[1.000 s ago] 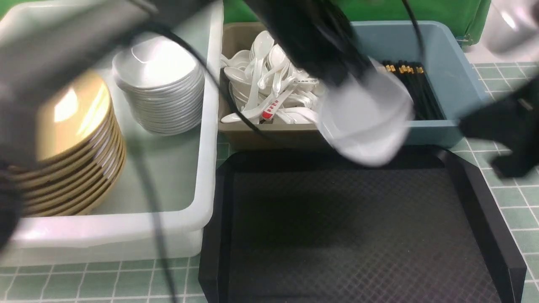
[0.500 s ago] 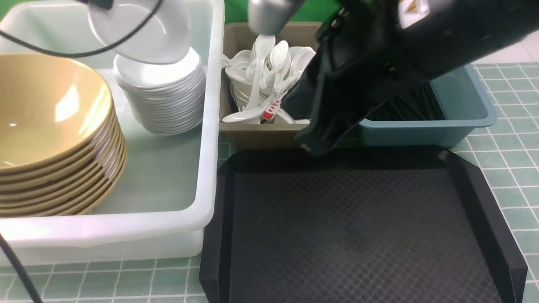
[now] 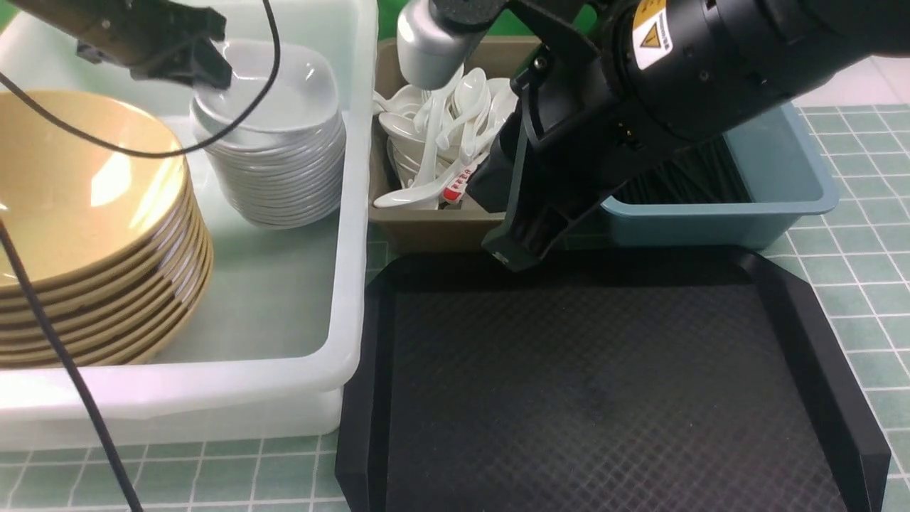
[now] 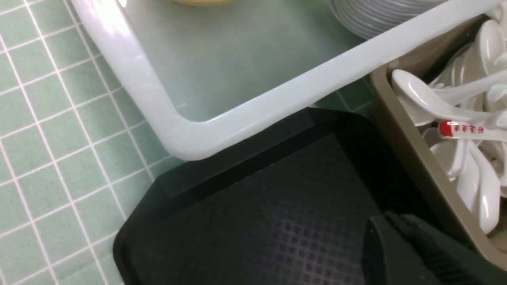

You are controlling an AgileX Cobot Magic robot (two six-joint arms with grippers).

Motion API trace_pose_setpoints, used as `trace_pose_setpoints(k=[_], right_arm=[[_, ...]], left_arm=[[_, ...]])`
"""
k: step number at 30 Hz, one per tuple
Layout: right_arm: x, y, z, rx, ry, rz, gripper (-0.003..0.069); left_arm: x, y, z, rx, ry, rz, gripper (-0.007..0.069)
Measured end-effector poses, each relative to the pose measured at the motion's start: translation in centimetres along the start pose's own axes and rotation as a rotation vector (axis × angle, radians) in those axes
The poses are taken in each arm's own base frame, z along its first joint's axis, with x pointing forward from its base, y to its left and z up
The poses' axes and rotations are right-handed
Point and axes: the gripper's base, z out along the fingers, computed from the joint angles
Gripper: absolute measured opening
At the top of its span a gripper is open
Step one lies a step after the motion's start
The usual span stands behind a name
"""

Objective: On blue table put chopsticks spoon bowls plates into blue grey white boxes.

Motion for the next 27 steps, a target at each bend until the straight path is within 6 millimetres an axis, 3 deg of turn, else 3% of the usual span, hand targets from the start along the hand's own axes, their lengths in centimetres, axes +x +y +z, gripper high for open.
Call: trace_pose_setpoints(k=[4,7,8,13,16,18,20,23,24,25,26,27], right_arm=[[0.0,0.0,0.0,0.002,0.0,-0.001,0.0048],[0.0,0.0,0.0,0.001,0.003,-0.001,0.0048],[0.1,0.0,0.0,0.002,0.016,-0.005,0.0048],[0.6,-0.4,-0.3,0.045,0.082,-0.024,0.0048],[0.6,-0.8,-1.3,0.091,0.101,0.001,0.0048],[0.7,-0.8,-2.6,0.107,0.085,0.02,0.0048],[0.9,-0.7,-4.4,0.12,0.046,0.033,0.0048],[1.8,-0.4,-6.1,0.134,-0.006,0.051,0.0048],[2.3,-0.2,-6.5,0.138,-0.024,0.054,0.0048],[2.9,0.0,-7.0,0.144,-0.057,0.056,0.0048],[3.0,0.1,-7.2,0.146,-0.068,0.059,0.0048],[3.3,0.2,-7.5,0.151,-0.098,0.061,0.0048]], left_arm=[[-0.6,-0.1,-0.6,-0.006,-0.024,0.036,0.0379],[-1.5,-0.5,-1.7,-0.009,-0.051,0.059,0.0476],[-2.3,-1.0,-3.0,-0.006,-0.073,0.073,0.0533],[-3.8,-2.9,-8.2,-0.047,-0.12,0.036,0.0561],[-4.2,-4.5,-13.1,-0.127,-0.198,0.024,0.0496],[-3.8,-5.9,-17.0,-0.186,-0.253,0.043,0.041],[-2.5,-7.9,-21.4,-0.24,-0.308,0.07,0.0274],[0.3,-9.8,-24.8,-0.271,-0.308,0.085,0.0098],[1.5,-10.0,-24.9,-0.273,-0.28,0.081,0.0062],[3.8,-10.7,-25.8,-0.287,-0.255,0.08,0.002],[4.2,-10.8,-25.9,-0.286,-0.249,0.078,0.002],[5.7,-11.3,-26.4,-0.292,-0.236,0.076,0.0006]])
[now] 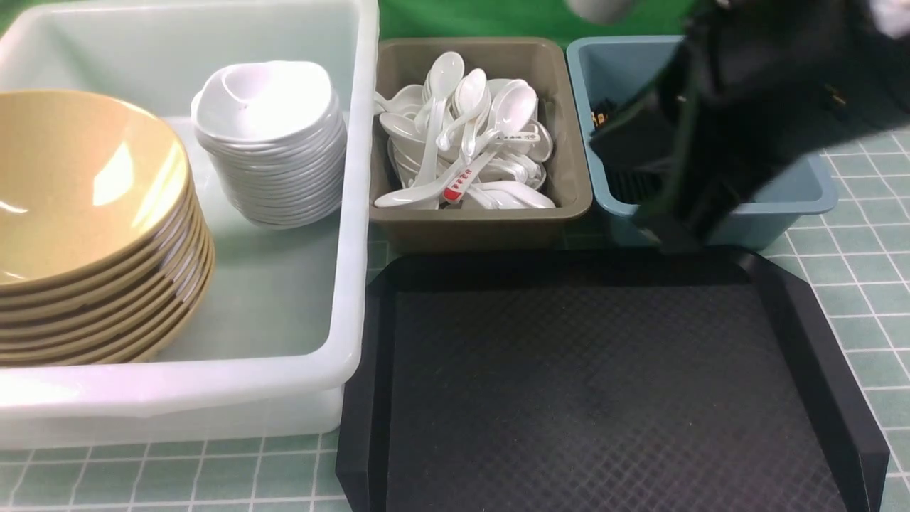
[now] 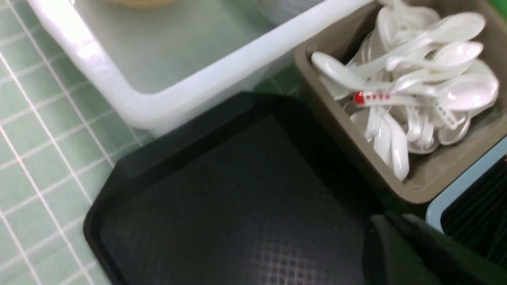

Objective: On blue table put chopsticks spoon bowls plates into blue grey white boxes.

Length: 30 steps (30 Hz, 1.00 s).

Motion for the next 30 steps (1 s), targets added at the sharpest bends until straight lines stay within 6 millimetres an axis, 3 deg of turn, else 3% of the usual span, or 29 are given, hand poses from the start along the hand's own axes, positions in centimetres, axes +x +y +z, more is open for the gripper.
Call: trace_pose_setpoints(k=[1,2,5,9,10,12,17,22,30], right_arm=[[0.8,0.3,-0.5,0.0,-0.064,0.011,0.0048],[0.7,0.2,-0.7,0.001,-0.08,0.014,0.0048],[1.5,0.6,-1.7,-0.007,-0.195,0.038,0.0048],[3.0,1.1,-3.0,-0.007,-0.348,0.07,0.0048],[4.5,1.5,-3.4,-0.005,-0.417,0.083,0.0048],[4.9,1.7,-3.8,-0.003,-0.451,0.086,0.0048],[9.5,2.9,-5.0,-0.001,-0.588,0.094,0.0048],[12.0,3.4,-6.0,0.005,-0.641,0.097,0.0048],[12.8,3.5,-5.8,-0.001,-0.61,0.097,0.0048]], left_arm=[[3.1,-0.5,-0.2,-0.002,0.061,-0.009,-0.0004],[3.5,-0.5,0.2,0.0,0.077,-0.014,-0.0004],[8.6,-1.5,-0.8,-0.015,0.056,-0.028,-0.0008],[13.8,-2.7,-2.4,-0.048,-0.059,-0.031,-0.0008],[17.0,-3.3,-3.3,-0.072,-0.15,-0.03,-0.0008],[18.5,-3.6,-3.3,-0.08,-0.174,-0.031,-0.0008],[26.1,-5.2,-5.3,-0.135,-0.438,-0.008,-0.0008],[29.4,-5.8,-5.3,-0.141,-0.482,0.005,-0.0008],[29.8,-5.9,-5.1,-0.139,-0.473,0.005,-0.0008]])
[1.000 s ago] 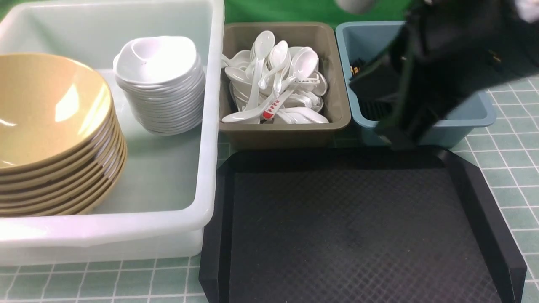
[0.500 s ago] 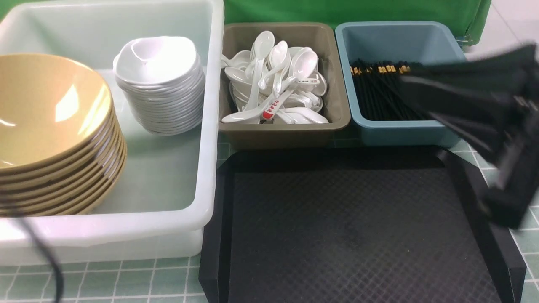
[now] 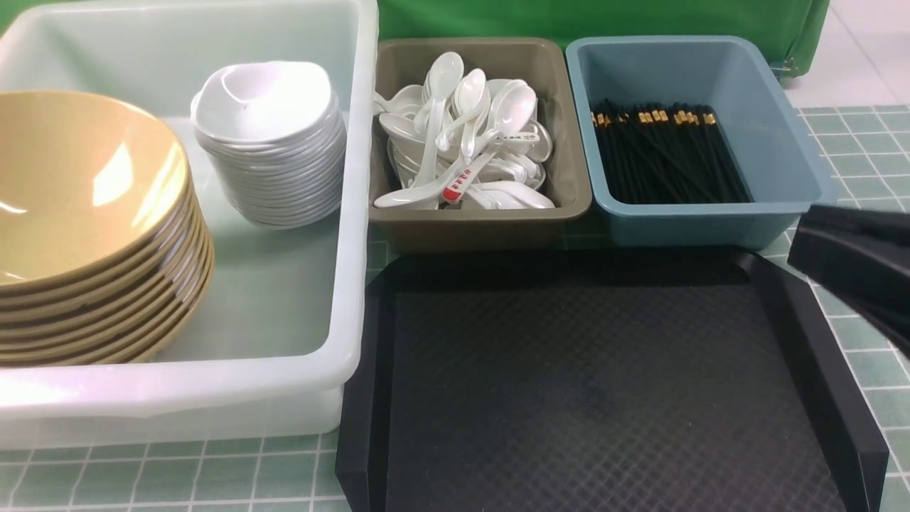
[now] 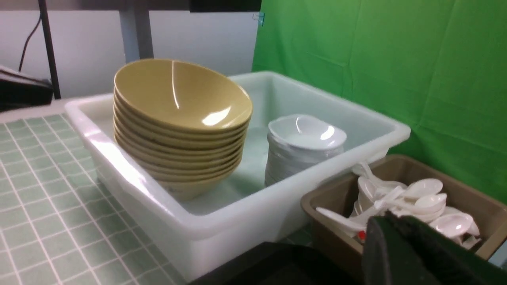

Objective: On blue table put chopsticks spoon bowls plates into blue grey white boxes.

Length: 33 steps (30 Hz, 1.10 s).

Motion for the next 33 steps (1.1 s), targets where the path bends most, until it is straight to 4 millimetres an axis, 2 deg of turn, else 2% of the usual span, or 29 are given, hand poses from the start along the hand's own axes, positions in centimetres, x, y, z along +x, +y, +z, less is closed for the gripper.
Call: trace_pose_setpoints(k=[5,18,21,25,28,33], right_arm=[[0.9,0.1,0.2,-0.005,0.038,0.0,0.0048],[1.8,0.2,0.0,-0.01,0.068,0.003,0.0048],[3.0,0.2,-0.6,0.012,0.055,0.006,0.0048],[5.8,-0.9,-2.5,0.167,-0.041,0.03,0.0048],[8.6,-1.7,-4.4,0.355,-0.098,0.062,0.0048],[13.7,-2.2,-6.2,0.634,-0.06,0.088,0.0048]], left_arm=[[0.0,0.0,0.0,0.0,0.002,0.0,-0.0008],[0.0,0.0,0.0,0.001,0.003,0.0,-0.0008],[0.0,0.0,0.0,0.001,0.003,0.0,-0.0008],[0.4,0.0,0.2,0.003,0.019,-0.002,-0.0008],[0.8,0.0,0.5,0.005,0.034,0.0,-0.0011],[1.7,-0.1,1.0,0.01,0.07,0.0,-0.0011]])
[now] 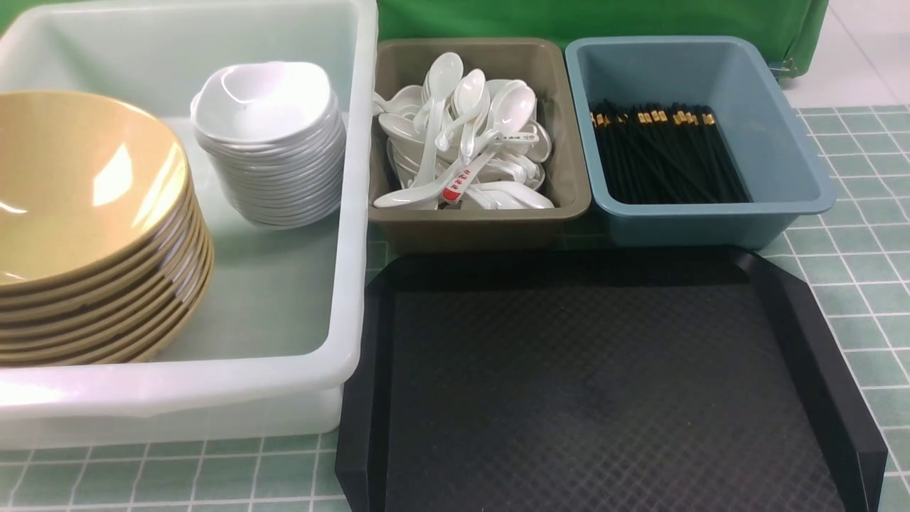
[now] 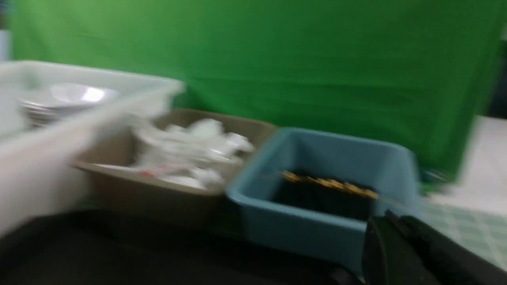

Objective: On blue table put chopsticks spoon bowls plates into blue grey white boxes.

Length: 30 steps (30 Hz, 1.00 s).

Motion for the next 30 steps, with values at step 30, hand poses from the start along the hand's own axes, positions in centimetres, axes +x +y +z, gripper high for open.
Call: trace_pose_setpoints(k=[30], right_arm=[[6.0,-1.1,-1.7,0.261,0.264,0.129,0.0055]], left_arm=[[0.3,0.0,0.2,0.004,0.018,-0.001,-0.0013]])
